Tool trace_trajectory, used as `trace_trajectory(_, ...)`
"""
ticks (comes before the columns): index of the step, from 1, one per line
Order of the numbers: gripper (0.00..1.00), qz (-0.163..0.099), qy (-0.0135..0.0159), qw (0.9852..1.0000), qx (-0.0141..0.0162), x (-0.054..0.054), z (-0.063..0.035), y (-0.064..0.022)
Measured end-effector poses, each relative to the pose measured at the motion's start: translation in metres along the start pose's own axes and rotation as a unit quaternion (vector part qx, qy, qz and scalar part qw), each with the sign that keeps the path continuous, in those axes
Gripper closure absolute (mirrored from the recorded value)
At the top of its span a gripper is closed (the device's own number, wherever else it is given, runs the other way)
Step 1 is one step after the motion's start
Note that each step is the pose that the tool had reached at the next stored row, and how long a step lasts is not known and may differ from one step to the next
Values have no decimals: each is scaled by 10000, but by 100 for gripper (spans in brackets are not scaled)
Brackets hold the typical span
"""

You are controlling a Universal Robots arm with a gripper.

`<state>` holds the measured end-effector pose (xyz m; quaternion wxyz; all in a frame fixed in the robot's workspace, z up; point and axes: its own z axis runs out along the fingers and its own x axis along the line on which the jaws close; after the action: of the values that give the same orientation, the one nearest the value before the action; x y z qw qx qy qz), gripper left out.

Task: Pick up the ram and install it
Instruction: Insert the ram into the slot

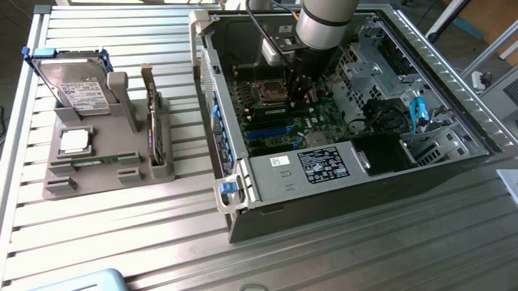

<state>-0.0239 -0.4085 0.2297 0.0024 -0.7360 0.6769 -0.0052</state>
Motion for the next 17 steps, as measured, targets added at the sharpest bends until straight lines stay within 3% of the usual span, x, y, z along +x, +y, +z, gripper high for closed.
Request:
trace_trajectory(13,86,0,0,10000,-1,0,30,0)
trace_trajectory(14,79,-1,-3,10000,1,-1,33,-1)
trace_trajectory(17,73,-1,0,10000,0,0,30,0)
